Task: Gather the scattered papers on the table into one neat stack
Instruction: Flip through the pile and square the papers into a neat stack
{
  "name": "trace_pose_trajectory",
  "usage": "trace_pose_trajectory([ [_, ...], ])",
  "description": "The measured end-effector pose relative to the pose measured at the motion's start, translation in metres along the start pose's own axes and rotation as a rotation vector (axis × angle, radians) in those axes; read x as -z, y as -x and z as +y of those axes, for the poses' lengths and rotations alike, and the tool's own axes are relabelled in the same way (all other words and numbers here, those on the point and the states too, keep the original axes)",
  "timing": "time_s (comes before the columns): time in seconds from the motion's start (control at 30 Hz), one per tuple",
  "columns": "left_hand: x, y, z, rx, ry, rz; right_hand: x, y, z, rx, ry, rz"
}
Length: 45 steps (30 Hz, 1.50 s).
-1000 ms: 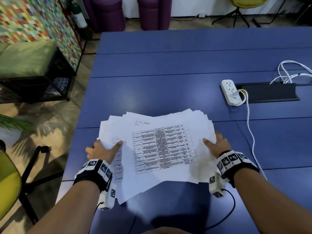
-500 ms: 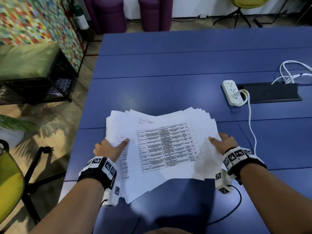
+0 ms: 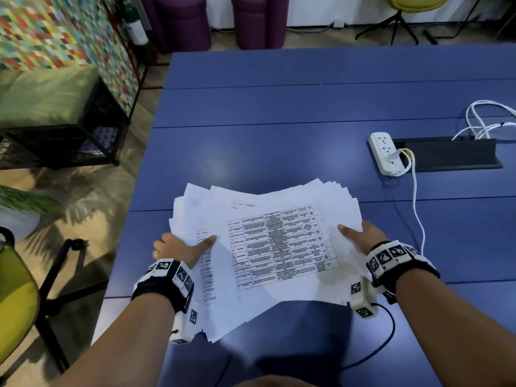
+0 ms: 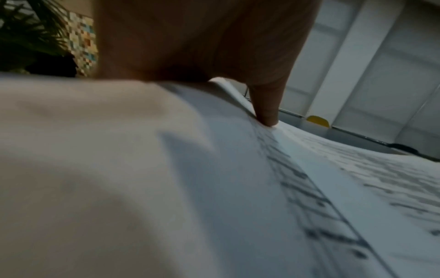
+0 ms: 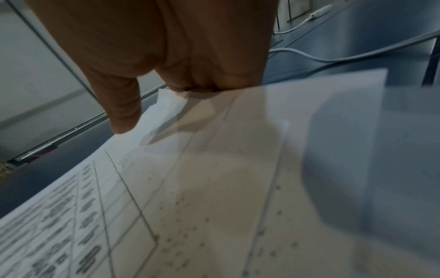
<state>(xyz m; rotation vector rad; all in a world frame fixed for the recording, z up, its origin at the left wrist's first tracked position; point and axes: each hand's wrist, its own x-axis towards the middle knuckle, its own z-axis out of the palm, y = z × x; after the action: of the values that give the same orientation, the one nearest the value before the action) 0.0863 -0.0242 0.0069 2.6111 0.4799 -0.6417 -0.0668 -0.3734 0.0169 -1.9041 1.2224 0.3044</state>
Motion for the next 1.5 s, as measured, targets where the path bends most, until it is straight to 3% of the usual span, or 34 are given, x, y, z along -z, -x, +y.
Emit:
trace_pose_trajectory([
  [0.2, 0.007, -0.023, -0.009, 0.045, 0.277, -0.147, 0.008, -0.008, 0.011, -0.107, -0.016, 0.096],
  [0.4, 0.010, -0.013, -0.006, -0.036, 0.061, -0.150, 0.013, -0.001, 0.011, -0.267, -0.098, -0.084],
  [0.57, 0.012, -0.015, -0.012, -0.063, 0.291, -0.156, 0.014, 0.000, 0.014, -0.209, -0.050, -0.183],
  [0.73, 0.018, -0.008, -0.023, -0.041, 0.519, -0.342, 0.010, 0.008, 0.021, -0.102, -0.153, -0.276],
  [0.83, 0.017, -0.004, -0.026, -0.059, 0.565, -0.349, 0.003, 0.016, 0.031, -0.098, -0.260, -0.328],
  [0.97, 0.017, -0.008, -0.030, -0.130, 0.681, -0.422, -0.003, 0.025, 0.036, -0.058, -0.337, -0.218],
  [1.07, 0.020, -0.004, -0.034, -0.107, 0.768, -0.509, -0.002, 0.026, 0.039, -0.060, -0.390, -0.096],
  [1.17, 0.025, 0.001, -0.039, -0.039, 0.757, -0.473, -0.002, 0.021, 0.047, -0.048, -0.392, -0.047],
  [1.3, 0.032, 0.015, -0.033, 0.020, 0.742, -0.304, 0.000, 0.014, 0.058, -0.060, -0.378, -0.022],
  [1.5, 0.037, 0.028, -0.028, -0.019, 0.774, -0.466, 0.003, 0.002, 0.086, -0.098, -0.469, 0.001],
])
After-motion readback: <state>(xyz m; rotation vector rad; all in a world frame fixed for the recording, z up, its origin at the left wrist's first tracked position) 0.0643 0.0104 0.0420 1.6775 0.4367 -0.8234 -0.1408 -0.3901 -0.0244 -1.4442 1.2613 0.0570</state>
